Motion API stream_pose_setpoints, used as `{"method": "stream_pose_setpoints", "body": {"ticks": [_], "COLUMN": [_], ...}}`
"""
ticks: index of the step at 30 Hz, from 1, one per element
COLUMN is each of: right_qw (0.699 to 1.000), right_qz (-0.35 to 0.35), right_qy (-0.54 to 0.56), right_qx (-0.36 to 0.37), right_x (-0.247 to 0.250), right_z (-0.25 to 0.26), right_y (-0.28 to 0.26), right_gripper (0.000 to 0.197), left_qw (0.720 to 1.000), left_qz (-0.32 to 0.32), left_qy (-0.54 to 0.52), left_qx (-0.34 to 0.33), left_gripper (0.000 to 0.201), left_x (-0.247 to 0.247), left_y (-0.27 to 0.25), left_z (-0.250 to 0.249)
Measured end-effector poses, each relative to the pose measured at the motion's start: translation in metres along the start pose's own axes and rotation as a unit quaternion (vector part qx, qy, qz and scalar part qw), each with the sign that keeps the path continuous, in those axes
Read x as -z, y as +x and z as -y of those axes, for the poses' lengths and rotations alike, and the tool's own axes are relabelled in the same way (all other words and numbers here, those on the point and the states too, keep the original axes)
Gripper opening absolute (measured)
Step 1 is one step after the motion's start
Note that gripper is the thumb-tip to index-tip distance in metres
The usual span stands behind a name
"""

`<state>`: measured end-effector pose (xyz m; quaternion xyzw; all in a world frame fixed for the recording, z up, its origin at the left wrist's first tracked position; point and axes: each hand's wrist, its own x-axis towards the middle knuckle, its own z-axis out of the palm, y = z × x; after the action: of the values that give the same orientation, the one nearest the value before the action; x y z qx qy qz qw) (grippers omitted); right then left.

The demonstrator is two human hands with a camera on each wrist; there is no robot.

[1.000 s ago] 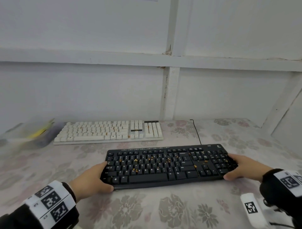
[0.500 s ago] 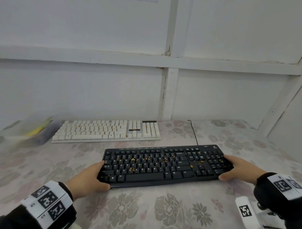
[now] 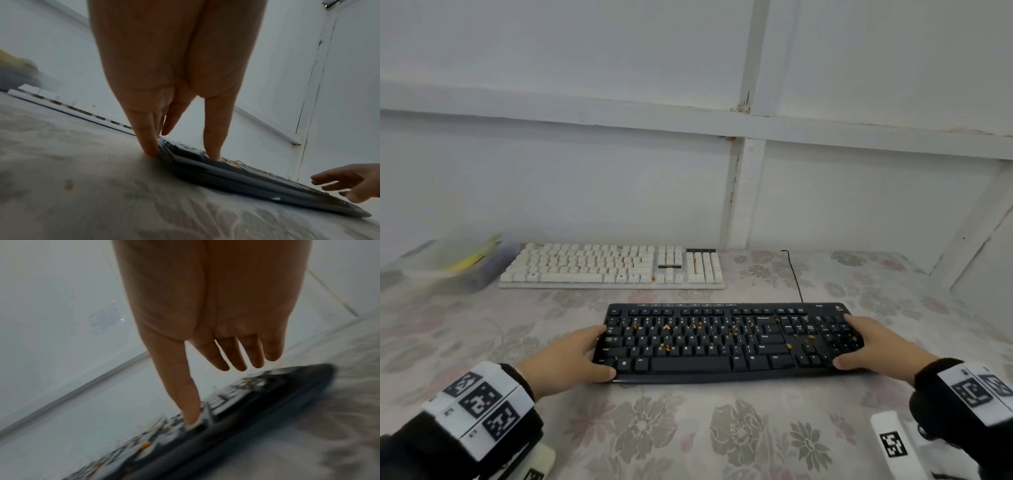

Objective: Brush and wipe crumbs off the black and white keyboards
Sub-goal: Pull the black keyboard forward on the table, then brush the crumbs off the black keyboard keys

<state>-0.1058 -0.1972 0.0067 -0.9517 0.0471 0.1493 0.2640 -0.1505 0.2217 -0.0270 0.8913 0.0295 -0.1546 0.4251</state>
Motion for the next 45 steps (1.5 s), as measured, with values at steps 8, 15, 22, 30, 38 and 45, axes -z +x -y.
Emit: {"method": "stream_pose_setpoints", "body": {"ticks": [8, 15, 22, 30, 38, 45], "right_qw": [0.994, 0.981, 0.966, 0.961, 0.955, 0.947], "right_qz": [0.019, 0.058, 0.101, 0.12, 0.097, 0.094], "right_qy": [-0.036, -0.018, 0.005, 0.063, 0.153, 0.228], "right_qx": [0.102, 0.183, 0.237, 0.24, 0.237, 0.205], "right_x": [-0.05, -0.127, -0.202, -0.259, -0.288, -0.303], "right_z": [0.113, 0.236, 0.346, 0.439, 0.492, 0.504], "right_y": [-0.014, -0.009, 0.01, 0.033, 0.059, 0.082], "right_gripper": [0.078, 0.076, 0.078, 0.078, 0.062, 0.052], "left_qw": [0.997, 0.991, 0.98, 0.976, 0.987, 0.993], "left_qz": [-0.047, -0.093, -0.172, -0.201, -0.163, -0.078], "left_qy": [0.05, 0.07, 0.06, 0.079, -0.001, -0.075], "left_qx": [-0.02, -0.062, -0.076, -0.038, 0.008, 0.052], "left_gripper": [0.068, 0.059, 0.056, 0.065, 0.069, 0.081], "left_x": [0.044, 0.119, 0.198, 0.26, 0.291, 0.309], "left_y": [-0.008, -0.014, -0.01, 0.009, 0.044, 0.063], "left_z": [0.027, 0.077, 0.13, 0.173, 0.196, 0.21]}}
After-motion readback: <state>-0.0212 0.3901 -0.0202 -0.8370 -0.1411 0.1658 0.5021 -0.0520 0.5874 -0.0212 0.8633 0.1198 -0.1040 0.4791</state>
